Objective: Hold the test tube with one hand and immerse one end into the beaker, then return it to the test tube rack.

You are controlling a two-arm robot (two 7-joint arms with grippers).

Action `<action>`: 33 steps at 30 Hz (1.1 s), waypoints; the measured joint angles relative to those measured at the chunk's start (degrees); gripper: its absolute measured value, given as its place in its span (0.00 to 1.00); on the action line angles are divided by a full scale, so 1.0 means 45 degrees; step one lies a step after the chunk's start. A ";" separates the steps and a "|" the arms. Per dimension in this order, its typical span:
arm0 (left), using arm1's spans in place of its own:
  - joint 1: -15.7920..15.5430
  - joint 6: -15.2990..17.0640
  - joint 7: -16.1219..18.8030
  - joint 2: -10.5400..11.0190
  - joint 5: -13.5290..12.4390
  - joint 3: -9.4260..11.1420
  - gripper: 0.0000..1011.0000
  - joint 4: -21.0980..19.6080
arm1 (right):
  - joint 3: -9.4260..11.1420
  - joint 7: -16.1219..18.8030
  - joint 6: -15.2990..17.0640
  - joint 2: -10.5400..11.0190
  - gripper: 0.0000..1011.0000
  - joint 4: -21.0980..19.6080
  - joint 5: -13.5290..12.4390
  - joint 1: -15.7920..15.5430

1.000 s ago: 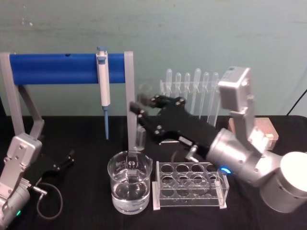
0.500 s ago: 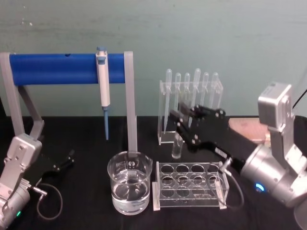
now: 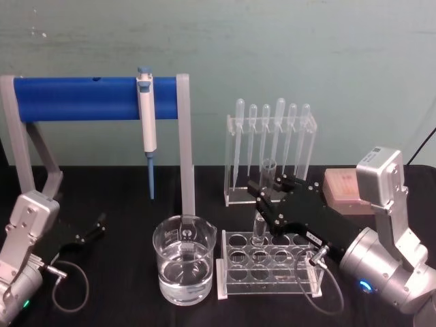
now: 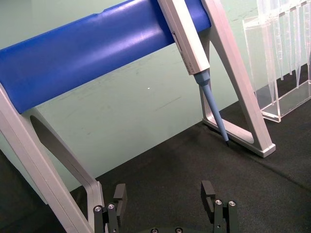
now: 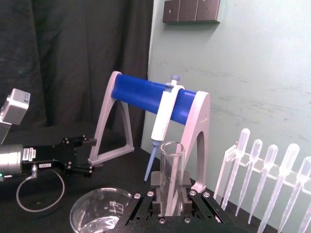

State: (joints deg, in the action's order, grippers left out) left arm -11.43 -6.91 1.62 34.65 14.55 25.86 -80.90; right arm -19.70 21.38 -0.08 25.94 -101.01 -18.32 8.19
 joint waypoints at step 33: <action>0.0001 0.0000 0.0001 0.0000 0.0000 0.0001 0.99 0.0000 | 0.0143 -0.0059 0.0855 -0.0049 0.22 -0.0286 0.0164 -0.0202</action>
State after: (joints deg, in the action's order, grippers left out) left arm -11.43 -6.91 1.62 34.65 14.55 25.86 -80.90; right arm -19.06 21.12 3.77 25.72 -102.30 -17.58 7.28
